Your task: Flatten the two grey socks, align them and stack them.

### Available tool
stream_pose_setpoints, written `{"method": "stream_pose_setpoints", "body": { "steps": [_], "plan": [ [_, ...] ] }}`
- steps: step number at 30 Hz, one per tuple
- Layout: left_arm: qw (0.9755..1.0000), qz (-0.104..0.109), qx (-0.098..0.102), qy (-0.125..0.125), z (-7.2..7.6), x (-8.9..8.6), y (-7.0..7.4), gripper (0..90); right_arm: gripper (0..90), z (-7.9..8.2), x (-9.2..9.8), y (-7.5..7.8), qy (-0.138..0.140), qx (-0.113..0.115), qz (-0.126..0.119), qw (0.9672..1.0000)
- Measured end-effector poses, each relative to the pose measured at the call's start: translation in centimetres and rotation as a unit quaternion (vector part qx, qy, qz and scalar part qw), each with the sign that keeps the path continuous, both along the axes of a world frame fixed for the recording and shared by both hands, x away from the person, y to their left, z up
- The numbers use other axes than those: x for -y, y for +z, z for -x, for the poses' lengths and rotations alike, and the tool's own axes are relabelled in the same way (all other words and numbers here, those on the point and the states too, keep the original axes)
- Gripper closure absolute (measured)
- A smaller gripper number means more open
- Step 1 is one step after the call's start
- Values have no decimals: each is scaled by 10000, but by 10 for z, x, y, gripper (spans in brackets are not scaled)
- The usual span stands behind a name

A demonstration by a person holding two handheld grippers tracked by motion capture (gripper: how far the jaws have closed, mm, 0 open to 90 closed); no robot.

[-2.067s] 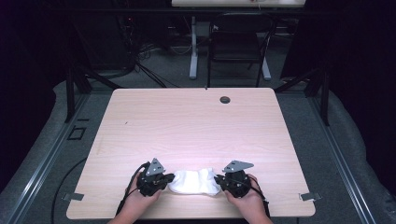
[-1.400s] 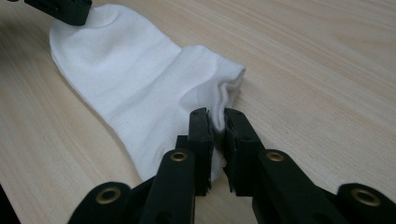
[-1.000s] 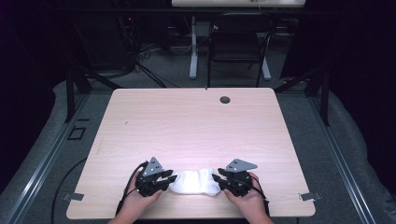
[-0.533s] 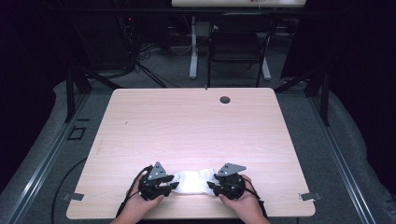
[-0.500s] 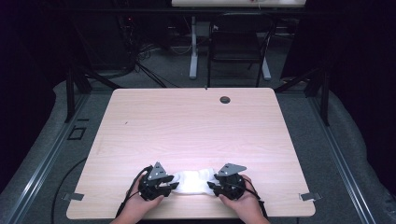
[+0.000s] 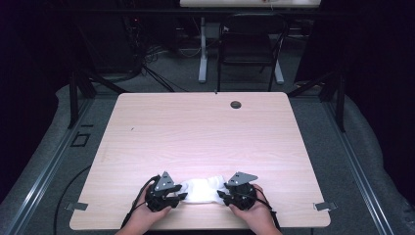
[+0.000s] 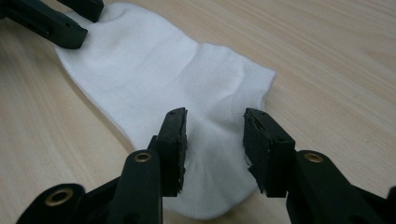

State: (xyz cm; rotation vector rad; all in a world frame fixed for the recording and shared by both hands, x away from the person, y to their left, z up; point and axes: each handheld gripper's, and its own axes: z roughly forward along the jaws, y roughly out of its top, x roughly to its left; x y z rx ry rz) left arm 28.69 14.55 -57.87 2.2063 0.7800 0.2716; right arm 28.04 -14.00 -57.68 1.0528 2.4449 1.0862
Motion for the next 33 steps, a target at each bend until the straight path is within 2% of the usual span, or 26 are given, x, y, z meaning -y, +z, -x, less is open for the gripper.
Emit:
{"method": "stream_pose_setpoints", "body": {
  "steps": [7,12,20,26,33],
  "plan": [
    [9998,115,-7,156,-8,-1,-1,612,603,-10,0,0,-86,-41,-40,9999],
    [9997,128,61,202,-13,-1,-2,608,607,-17,1,-1,-196,-82,-214,9995],
    [9994,191,97,284,-18,-1,-4,600,609,-22,1,-1,-210,-53,-194,9996],
    [9991,213,140,326,-22,-1,-5,597,608,-25,0,-3,-242,55,-210,9995],
    [9988,243,131,400,-27,0,-5,592,605,-30,-1,-3,-197,136,-85,9997]
  ]
}}
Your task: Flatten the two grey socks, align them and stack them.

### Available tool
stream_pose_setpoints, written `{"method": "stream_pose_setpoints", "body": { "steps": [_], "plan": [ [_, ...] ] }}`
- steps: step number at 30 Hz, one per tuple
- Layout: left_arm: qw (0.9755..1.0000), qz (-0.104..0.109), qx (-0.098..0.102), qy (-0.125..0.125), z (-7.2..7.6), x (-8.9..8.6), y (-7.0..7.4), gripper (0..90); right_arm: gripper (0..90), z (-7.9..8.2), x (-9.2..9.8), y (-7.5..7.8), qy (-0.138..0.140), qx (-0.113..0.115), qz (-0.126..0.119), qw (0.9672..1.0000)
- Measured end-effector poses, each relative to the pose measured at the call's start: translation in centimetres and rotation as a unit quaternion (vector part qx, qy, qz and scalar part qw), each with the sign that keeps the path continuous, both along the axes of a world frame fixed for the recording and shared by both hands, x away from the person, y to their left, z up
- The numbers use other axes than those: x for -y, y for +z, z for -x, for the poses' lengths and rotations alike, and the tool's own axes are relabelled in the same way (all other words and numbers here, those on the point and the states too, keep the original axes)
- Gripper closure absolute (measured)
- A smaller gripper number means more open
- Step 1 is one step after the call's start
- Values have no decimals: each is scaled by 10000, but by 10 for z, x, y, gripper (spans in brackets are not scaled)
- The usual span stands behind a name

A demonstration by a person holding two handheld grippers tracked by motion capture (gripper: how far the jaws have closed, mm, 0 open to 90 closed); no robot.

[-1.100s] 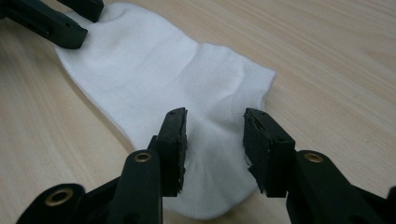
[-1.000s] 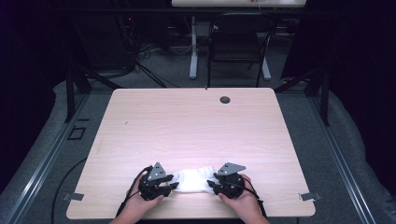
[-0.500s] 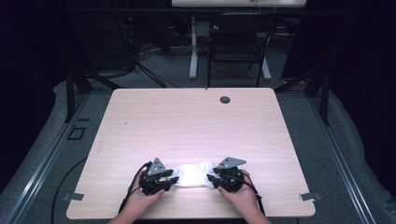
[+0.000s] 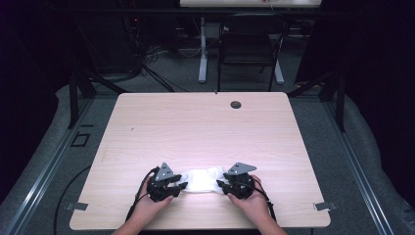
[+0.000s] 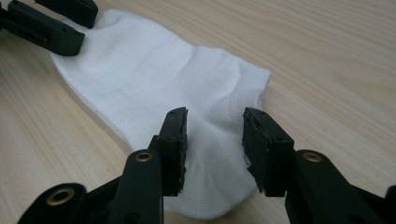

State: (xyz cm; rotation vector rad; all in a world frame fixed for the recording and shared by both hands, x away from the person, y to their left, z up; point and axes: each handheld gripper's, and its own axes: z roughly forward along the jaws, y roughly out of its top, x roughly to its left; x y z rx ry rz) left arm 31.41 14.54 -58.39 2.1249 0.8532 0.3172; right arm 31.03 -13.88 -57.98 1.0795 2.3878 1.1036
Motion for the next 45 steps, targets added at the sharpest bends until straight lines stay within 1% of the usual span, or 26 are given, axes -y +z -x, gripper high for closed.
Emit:
{"method": "stream_pose_setpoints", "body": {
  "steps": [2,3,4,5,7,11,12,13,15,17,18,19,20,21,22,25,27,29,30,32,35,37,39,41,43,45],
  "plan": [
    [10000,-41,26,19,-2,1,0,588,604,-2,0,1,45,8,77,10000],
    [10000,-56,25,24,-4,2,0,586,604,-2,-1,0,9,12,39,10000],
    [10000,-55,-2,27,-5,2,1,584,604,-4,0,1,30,0,86,10000],
    [10000,-58,5,51,-6,3,1,581,604,-5,-1,1,-9,0,52,10000],
    [10000,-47,5,64,-8,2,1,581,603,-9,-1,2,-8,-44,128,9999],
    [9999,-8,-31,130,-11,1,1,579,597,-15,-3,2,-35,-62,93,9999],
    [9999,-4,-31,137,-12,1,1,572,590,-15,-4,2,-90,-82,58,9999],
    [9999,8,-70,142,-12,1,1,554,583,-16,-4,3,-69,-84,70,9999],
    [9999,18,-38,135,-12,0,2,506,565,-15,-5,4,-97,-129,33,9999],
    [9999,19,-22,150,-11,-1,3,486,545,-14,-5,6,-119,-129,-19,9998],
    [9999,-9,9,125,-11,-2,4,477,536,-14,-4,8,-98,-156,16,9998],
    [9999,6,27,144,-11,-2,5,464,531,-13,-4,10,-87,-130,-5,9999],
    [9998,53,25,187,-11,-3,7,454,523,-12,-3,11,-112,-96,-87,9999],
    [9998,74,49,196,-11,-5,9,443,516,-12,-2,12,-128,-87,-141,9998],
    [9996,147,53,224,-11,-7,10,432,511,-11,-1,13,-152,-103,-162,9997],
    [9993,217,68,280,-10,-13,16,415,499,-9,2,16,-201,-56,-177,9996],
    [9990,259,145,343,-9,-17,19,406,490,-7,5,19,-204,28,-223,9995],
    [9989,227,166,365,-8,-21,22,405,481,-5,7,22,-207,88,-160,9996],
    [9988,221,213,390,-8,-24,23,405,476,-4,8,23,-231,175,-163,9994],
    [9985,231,220,446,-7,-29,25,405,474,0,12,27,-233,252,-91,9994],
    [9981,245,185,539,-4,-38,27,405,467,2,18,28,-248,312,-106,9992],
    [9980,206,133,576,-3,-44,29,405,465,2,20,29,-204,256,-15,9995],
    [9977,193,141,636,-1,-51,33,405,466,4,23,31,-217,222,-22,9995],
    [9973,203,181,684,2,-58,36,406,466,4,25,34,-225,211,-119,9995],
    [9966,246,236,750,4,-65,35,405,482,5,28,36,-256,126,-321,9991],
    [9961,280,233,809,5,-71,33,405,502,7,29,37,-225,60,-358,9991]
  ]
}}
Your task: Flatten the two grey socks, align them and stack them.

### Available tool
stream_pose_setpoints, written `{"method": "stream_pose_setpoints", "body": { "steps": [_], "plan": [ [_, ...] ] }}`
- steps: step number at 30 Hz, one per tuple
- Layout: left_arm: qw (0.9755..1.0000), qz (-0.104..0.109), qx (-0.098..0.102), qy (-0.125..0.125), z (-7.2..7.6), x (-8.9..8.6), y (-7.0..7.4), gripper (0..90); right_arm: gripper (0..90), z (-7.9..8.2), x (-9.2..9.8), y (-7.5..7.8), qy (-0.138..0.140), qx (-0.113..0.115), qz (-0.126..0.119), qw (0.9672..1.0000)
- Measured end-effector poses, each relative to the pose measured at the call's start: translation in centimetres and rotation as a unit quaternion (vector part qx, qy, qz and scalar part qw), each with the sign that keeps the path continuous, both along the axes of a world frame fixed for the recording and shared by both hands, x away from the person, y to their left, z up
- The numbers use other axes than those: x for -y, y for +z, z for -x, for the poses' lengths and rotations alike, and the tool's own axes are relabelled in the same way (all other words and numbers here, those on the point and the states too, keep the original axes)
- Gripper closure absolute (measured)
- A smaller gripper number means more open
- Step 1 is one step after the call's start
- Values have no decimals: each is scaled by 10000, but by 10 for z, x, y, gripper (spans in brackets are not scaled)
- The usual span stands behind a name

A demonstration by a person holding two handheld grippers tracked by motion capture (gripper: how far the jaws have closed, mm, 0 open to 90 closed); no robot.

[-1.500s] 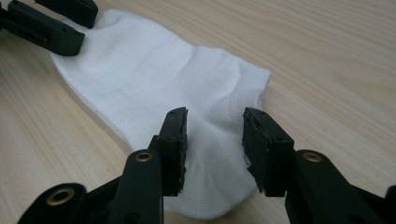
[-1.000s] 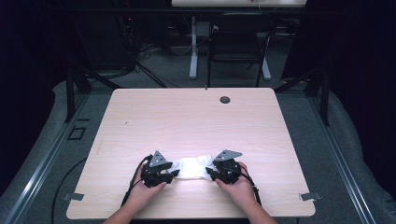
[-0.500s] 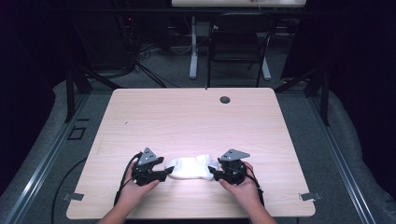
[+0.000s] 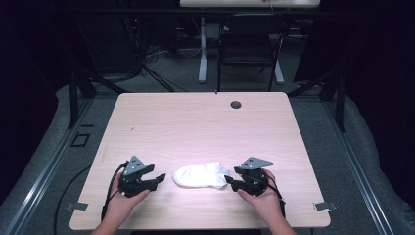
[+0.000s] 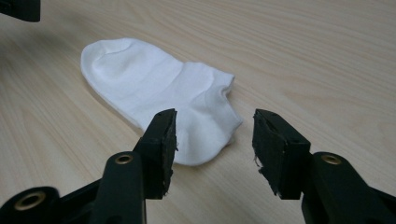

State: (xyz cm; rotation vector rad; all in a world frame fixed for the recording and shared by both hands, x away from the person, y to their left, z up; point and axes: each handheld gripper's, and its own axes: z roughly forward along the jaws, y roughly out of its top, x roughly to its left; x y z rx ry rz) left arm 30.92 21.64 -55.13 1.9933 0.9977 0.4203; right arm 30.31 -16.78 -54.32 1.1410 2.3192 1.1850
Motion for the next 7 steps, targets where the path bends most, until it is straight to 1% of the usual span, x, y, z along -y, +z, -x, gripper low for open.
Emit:
{"method": "stream_pose_setpoints", "body": {
  "steps": [2,4,5,7],
  "plan": [
    [10000,43,-31,53,-1,-4,-6,408,520,2,2,-2,3,-5,-7,10000],
    [10000,-8,-79,44,-3,-5,-10,422,546,3,3,-5,-49,-11,-16,10000],
    [9999,-73,-74,25,-4,-5,-11,423,557,2,5,-6,-60,5,-2,10000],
    [9999,-94,-39,4,-5,-5,-12,422,568,2,7,-7,-129,51,-73,9999]
  ]
}}
